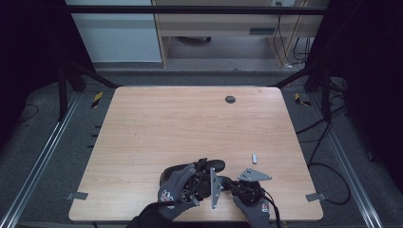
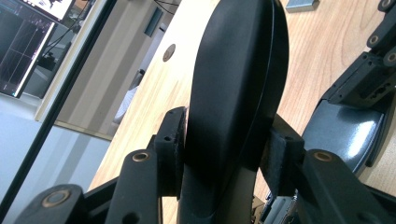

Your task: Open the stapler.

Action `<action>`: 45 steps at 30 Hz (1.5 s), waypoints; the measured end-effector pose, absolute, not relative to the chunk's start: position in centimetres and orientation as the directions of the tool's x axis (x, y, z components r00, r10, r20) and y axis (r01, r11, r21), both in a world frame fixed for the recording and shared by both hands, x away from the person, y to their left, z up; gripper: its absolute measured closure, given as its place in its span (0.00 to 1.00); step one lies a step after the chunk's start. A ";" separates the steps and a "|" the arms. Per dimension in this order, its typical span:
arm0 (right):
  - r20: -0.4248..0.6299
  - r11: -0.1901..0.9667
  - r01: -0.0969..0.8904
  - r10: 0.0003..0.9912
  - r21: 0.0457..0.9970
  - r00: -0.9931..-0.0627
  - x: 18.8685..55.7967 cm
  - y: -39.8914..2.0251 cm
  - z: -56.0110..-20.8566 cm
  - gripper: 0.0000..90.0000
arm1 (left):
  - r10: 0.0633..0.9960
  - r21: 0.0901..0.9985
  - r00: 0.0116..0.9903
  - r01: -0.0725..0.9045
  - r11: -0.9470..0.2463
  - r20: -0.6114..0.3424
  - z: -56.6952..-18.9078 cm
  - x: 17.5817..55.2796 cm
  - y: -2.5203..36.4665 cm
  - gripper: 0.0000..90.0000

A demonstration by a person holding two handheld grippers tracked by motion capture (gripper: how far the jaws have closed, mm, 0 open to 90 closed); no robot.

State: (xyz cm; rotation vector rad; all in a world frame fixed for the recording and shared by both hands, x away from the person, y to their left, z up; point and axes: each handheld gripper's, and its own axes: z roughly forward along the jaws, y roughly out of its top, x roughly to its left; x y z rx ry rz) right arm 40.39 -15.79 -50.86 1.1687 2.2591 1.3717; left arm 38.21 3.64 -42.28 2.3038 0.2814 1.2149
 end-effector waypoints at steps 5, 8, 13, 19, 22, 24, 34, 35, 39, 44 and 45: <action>0.183 0.234 0.503 0.740 0.832 -0.647 40.4 -15.8 -50.9 1.00 | 0.424 0.548 0.575 -0.052 -0.835 0.700 -41.9 38.2 4.1 0.63; 0.190 0.230 0.507 0.739 0.831 -0.646 40.4 -15.9 -50.9 1.00 | 0.436 0.560 0.572 -0.049 -0.827 0.695 -41.6 38.2 4.4 0.63; 0.194 0.228 0.512 0.740 0.828 -0.644 40.4 -15.9 -50.9 1.00 | 0.469 0.594 0.567 -0.045 -0.803 0.678 -40.9 38.1 5.3 0.64; 0.193 0.229 0.511 0.740 0.829 -0.645 40.5 -15.9 -50.9 1.00 | 0.508 0.634 0.568 -0.032 -0.772 0.647 -40.1 38.2 6.4 0.64; 0.194 0.229 0.510 0.739 0.829 -0.645 40.5 -15.9 -50.9 1.00 | 0.521 0.647 0.562 -0.032 -0.762 0.642 -39.8 38.1 6.9 0.65; 0.194 0.228 0.512 0.740 0.828 -0.644 40.5 -15.9 -50.9 1.00 | 0.527 0.653 0.561 -0.032 -0.757 0.639 -39.7 38.1 7.1 0.65; 0.200 0.225 0.515 0.739 0.827 -0.644 40.5 -15.9 -50.9 1.00 | 0.558 0.681 0.556 -0.019 -0.732 0.616 -39.2 38.1 8.1 0.65; 0.200 0.225 0.515 0.739 0.827 -0.643 40.5 -15.9 -50.9 1.00 | 0.563 0.688 0.555 -0.023 -0.725 0.612 -39.2 38.1 8.1 0.66; 0.202 0.224 0.517 0.739 0.826 -0.643 40.5 -15.9 -50.9 1.00 | 0.576 0.700 0.554 -0.017 -0.714 0.601 -39.1 38.1 8.4 0.66; 0.201 0.225 0.516 0.738 0.827 -0.644 40.5 -15.9 -50.9 1.00 | 0.589 0.712 0.552 -0.012 -0.702 0.590 -38.9 38.0 9.0 0.66; 0.200 0.225 0.515 0.739 0.827 -0.644 40.5 -15.9 -50.9 1.00 | 0.591 0.713 0.551 -0.011 -0.701 0.589 -38.9 38.0 9.0 0.66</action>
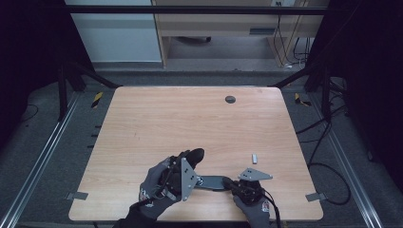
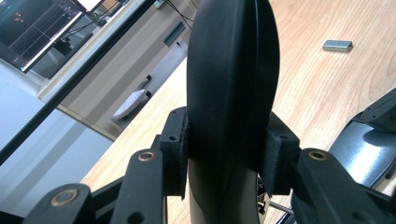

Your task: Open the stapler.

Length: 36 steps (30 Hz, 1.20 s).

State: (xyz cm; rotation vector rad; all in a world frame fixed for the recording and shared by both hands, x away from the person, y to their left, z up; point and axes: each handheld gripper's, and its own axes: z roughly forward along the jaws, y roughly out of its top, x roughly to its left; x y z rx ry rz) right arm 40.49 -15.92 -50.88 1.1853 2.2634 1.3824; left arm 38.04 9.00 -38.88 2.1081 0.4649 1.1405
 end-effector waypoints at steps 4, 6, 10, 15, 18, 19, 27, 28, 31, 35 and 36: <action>0.199 0.227 0.516 0.739 0.826 -0.644 40.5 -15.8 -50.9 1.00 | 0.600 0.720 0.544 -0.011 -0.694 0.587 -38.9 37.9 9.2 0.66; 0.199 0.227 0.515 0.738 0.826 -0.644 40.5 -15.8 -50.9 1.00 | 0.609 0.727 0.540 -0.008 -0.686 0.581 -38.9 37.9 9.3 0.66; 0.201 0.227 0.515 0.737 0.826 -0.645 40.5 -15.8 -50.9 1.00 | 0.618 0.736 0.537 -0.008 -0.676 0.574 -38.8 37.9 9.5 0.66; 0.203 0.225 0.521 0.740 0.824 -0.641 40.4 -15.8 -50.9 1.00 | 0.628 0.746 0.536 -0.005 -0.666 0.564 -38.8 37.8 9.8 0.66; 0.203 0.226 0.519 0.738 0.824 -0.644 40.5 -15.8 -50.9 1.00 | 0.637 0.755 0.534 -0.002 -0.656 0.555 -38.7 37.9 10.1 0.66; 0.203 0.226 0.519 0.738 0.824 -0.644 40.5 -15.8 -50.9 1.00 | 0.641 0.759 0.535 -0.001 -0.651 0.551 -38.6 37.9 10.2 0.66; 0.197 0.229 0.514 0.738 0.827 -0.646 40.5 -15.8 -50.9 1.00 | 0.662 0.781 0.535 0.005 -0.625 0.526 -38.4 37.9 10.9 0.66; 0.199 0.228 0.515 0.738 0.826 -0.645 40.5 -15.8 -50.9 1.00 | 0.664 0.782 0.534 0.007 -0.623 0.524 -38.4 37.9 11.0 0.66; 0.200 0.227 0.515 0.737 0.826 -0.645 40.5 -15.8 -50.9 1.00 | 0.670 0.788 0.533 0.011 -0.616 0.516 -38.3 37.9 11.2 0.66; 0.203 0.226 0.519 0.738 0.825 -0.643 40.5 -15.8 -50.9 1.00 | 0.683 0.799 0.531 0.017 -0.601 0.502 -38.2 37.9 11.7 0.66; 0.202 0.225 0.518 0.738 0.825 -0.644 40.5 -15.8 -50.9 1.00 | 0.686 0.801 0.528 0.019 -0.598 0.500 -38.2 37.9 11.8 0.66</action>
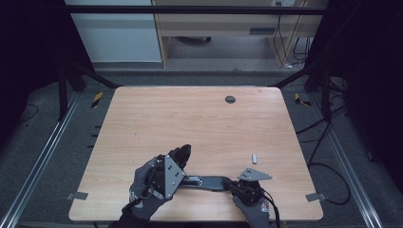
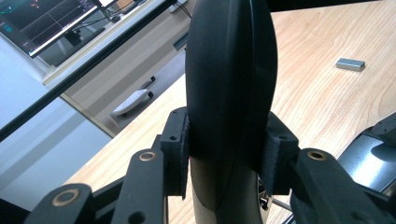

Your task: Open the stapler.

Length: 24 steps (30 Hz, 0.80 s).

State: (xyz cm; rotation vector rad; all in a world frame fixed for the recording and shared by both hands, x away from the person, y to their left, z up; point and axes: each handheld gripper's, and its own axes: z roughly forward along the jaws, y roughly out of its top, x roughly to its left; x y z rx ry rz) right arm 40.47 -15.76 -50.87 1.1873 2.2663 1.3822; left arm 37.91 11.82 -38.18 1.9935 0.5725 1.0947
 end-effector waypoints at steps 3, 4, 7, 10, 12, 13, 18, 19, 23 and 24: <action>0.205 0.225 0.519 0.737 0.825 -0.644 40.5 -15.8 -50.9 1.00 | 0.696 0.809 0.527 0.026 -0.587 0.488 -38.1 37.9 12.2 0.66; 0.206 0.224 0.519 0.736 0.825 -0.645 40.5 -15.8 -50.9 1.00 | 0.699 0.812 0.527 0.027 -0.583 0.484 -38.1 37.9 12.3 0.66; 0.205 0.225 0.518 0.735 0.826 -0.646 40.5 -15.8 -50.9 1.00 | 0.708 0.821 0.524 0.029 -0.570 0.473 -38.0 37.9 12.7 0.66; 0.205 0.225 0.516 0.734 0.826 -0.647 40.5 -15.7 -50.9 1.00 | 0.718 0.831 0.522 0.032 -0.556 0.461 -38.0 37.9 13.1 0.66; 0.206 0.225 0.518 0.735 0.825 -0.647 40.5 -15.7 -50.9 1.00 | 0.724 0.834 0.517 0.036 -0.551 0.457 -37.9 37.9 13.4 0.66; 0.206 0.225 0.518 0.735 0.825 -0.647 40.5 -15.7 -50.9 1.00 | 0.730 0.837 0.515 0.041 -0.545 0.450 -37.9 37.9 13.5 0.66; 0.206 0.225 0.517 0.734 0.826 -0.647 40.5 -15.7 -50.9 1.00 | 0.750 0.857 0.513 0.052 -0.513 0.418 -37.8 37.9 14.5 0.66; 0.205 0.225 0.517 0.734 0.826 -0.647 40.5 -15.7 -50.9 1.00 | 0.750 0.856 0.512 0.053 -0.514 0.419 -37.7 37.9 14.6 0.66; 0.203 0.227 0.516 0.734 0.826 -0.648 40.5 -15.7 -50.9 1.00 | 0.755 0.859 0.509 0.056 -0.508 0.413 -37.7 37.9 14.9 0.66; 0.203 0.227 0.516 0.734 0.826 -0.648 40.5 -15.7 -50.9 1.00 | 0.758 0.861 0.507 0.058 -0.505 0.410 -37.7 37.9 15.0 0.66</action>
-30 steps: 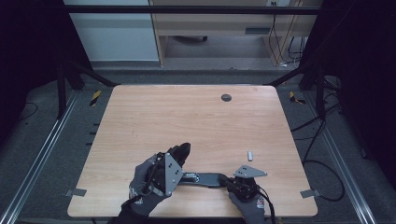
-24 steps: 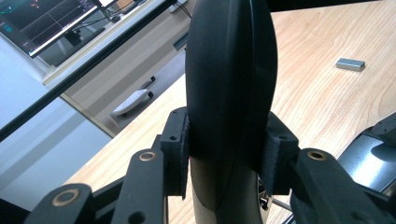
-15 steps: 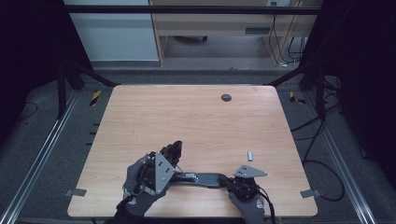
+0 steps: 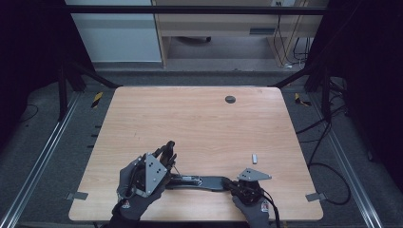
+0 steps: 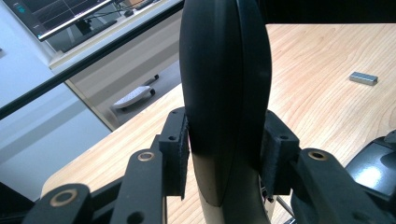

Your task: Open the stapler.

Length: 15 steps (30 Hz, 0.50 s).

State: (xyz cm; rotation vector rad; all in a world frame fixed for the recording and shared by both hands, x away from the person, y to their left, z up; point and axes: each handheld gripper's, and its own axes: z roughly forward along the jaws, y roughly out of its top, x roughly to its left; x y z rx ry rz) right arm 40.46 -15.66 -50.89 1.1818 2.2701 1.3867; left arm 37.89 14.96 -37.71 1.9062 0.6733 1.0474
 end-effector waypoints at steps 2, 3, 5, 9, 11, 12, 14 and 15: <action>0.202 0.228 0.515 0.734 0.826 -0.649 40.5 -15.7 -50.9 1.00 | 0.764 0.864 0.503 0.061 -0.499 0.405 -37.7 37.9 15.2 0.65; 0.202 0.228 0.515 0.733 0.826 -0.649 40.5 -15.7 -50.9 1.00 | 0.766 0.866 0.501 0.063 -0.495 0.402 -37.7 37.8 15.4 0.65; 0.204 0.228 0.517 0.733 0.825 -0.649 40.5 -15.7 -50.9 1.00 | 0.773 0.872 0.498 0.065 -0.485 0.393 -37.7 37.8 15.6 0.65; 0.205 0.229 0.517 0.731 0.824 -0.651 40.5 -15.6 -50.9 1.00 | 0.778 0.878 0.494 0.060 -0.476 0.388 -37.8 37.7 15.9 0.65; 0.206 0.230 0.519 0.731 0.823 -0.651 40.5 -15.6 -50.9 1.00 | 0.779 0.877 0.492 0.060 -0.476 0.389 -37.8 37.7 16.0 0.65; 0.207 0.230 0.520 0.731 0.822 -0.650 40.5 -15.6 -50.8 1.00 | 0.780 0.878 0.491 0.060 -0.474 0.388 -37.8 37.7 16.0 0.65; 0.208 0.230 0.520 0.729 0.823 -0.652 40.5 -15.6 -50.8 1.00 | 0.782 0.879 0.489 0.061 -0.473 0.387 -37.9 37.7 16.2 0.65; 0.208 0.230 0.520 0.729 0.823 -0.652 40.5 -15.6 -50.8 1.00 | 0.782 0.879 0.489 0.061 -0.473 0.387 -37.8 37.6 16.3 0.65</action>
